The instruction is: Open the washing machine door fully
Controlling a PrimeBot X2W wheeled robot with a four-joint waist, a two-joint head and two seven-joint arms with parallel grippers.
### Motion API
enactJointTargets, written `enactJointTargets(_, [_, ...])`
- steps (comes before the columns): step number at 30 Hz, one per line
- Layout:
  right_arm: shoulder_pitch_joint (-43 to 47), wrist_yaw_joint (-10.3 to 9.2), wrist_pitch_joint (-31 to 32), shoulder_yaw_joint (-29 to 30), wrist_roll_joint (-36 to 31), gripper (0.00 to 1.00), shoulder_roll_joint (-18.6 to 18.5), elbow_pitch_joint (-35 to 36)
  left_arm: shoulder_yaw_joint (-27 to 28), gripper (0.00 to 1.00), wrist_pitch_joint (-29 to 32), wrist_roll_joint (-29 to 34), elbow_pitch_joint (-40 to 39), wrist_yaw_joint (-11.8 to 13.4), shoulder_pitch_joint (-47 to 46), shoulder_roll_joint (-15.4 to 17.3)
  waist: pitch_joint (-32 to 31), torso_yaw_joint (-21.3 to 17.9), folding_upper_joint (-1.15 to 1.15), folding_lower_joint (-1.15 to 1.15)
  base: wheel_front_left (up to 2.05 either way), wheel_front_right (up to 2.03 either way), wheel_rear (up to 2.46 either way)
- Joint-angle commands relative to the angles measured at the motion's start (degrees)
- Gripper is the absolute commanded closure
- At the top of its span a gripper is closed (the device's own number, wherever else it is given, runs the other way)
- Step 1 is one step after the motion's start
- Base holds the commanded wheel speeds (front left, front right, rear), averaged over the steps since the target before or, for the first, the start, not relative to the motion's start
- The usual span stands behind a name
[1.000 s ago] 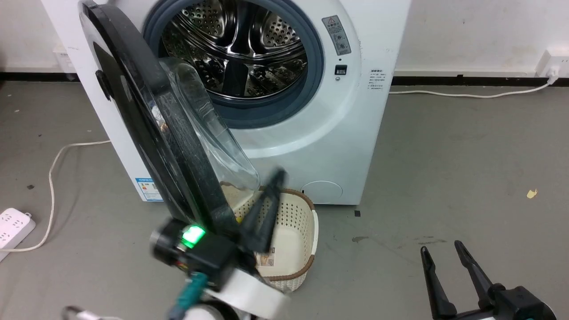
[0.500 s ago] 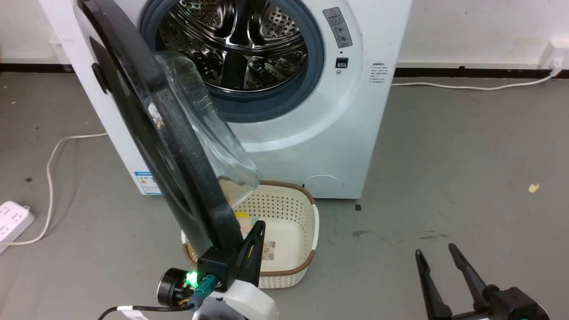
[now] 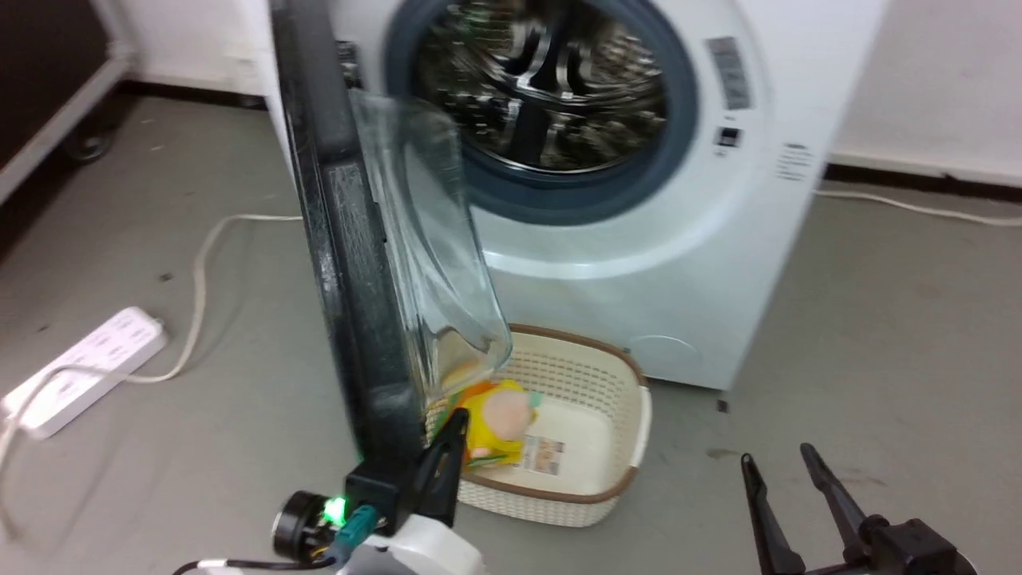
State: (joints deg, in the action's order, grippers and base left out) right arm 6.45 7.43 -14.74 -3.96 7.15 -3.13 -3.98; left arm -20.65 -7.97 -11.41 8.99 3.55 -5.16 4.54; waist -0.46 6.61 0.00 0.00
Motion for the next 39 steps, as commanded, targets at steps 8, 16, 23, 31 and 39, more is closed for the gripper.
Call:
enactJointTargets(8, [0.12,0.06,-0.26,-1.25,0.2,0.0,0.24,-0.55,3.76,1.0,1.05,-1.64,-1.65,1.92,0.39,2.56,-0.08,10.06,0.0,0.0,0.0,0.0,0.0])
enactJointTargets(16, [-2.56,0.06,-0.26,-3.39,-0.66,0.0,-1.97,-0.32,12.76,1.0,1.21,-5.14,-1.4,4.07,-4.21,7.74,6.19,14.28,0.0,0.0,0.0,0.0,0.0])
enactJointTargets(23, [-5.09,0.06,-0.26,-3.53,-0.66,0.0,-5.39,0.41,19.69,1.0,2.04,-8.45,0.86,3.91,-10.85,13.2,12.57,14.12,0.0,0.0,0.0,0.0,0.0])
enactJointTargets(31, [-7.18,0.06,-0.01,-2.7,-0.31,0.0,-7.86,1.52,27.61,1.0,2.23,-13.31,8.36,3.31,-18.25,19.3,18.16,12.25,0.0,0.0,0.0,0.0,0.0])
enactJointTargets(39, [-8.07,0.06,0.5,-1.75,-0.27,0.0,-9.54,3.04,29.33,1.0,1.44,-15.59,16.9,-0.37,-23.84,23.6,21.32,10.9,0.0,0.0,0.0,0.0,0.0])
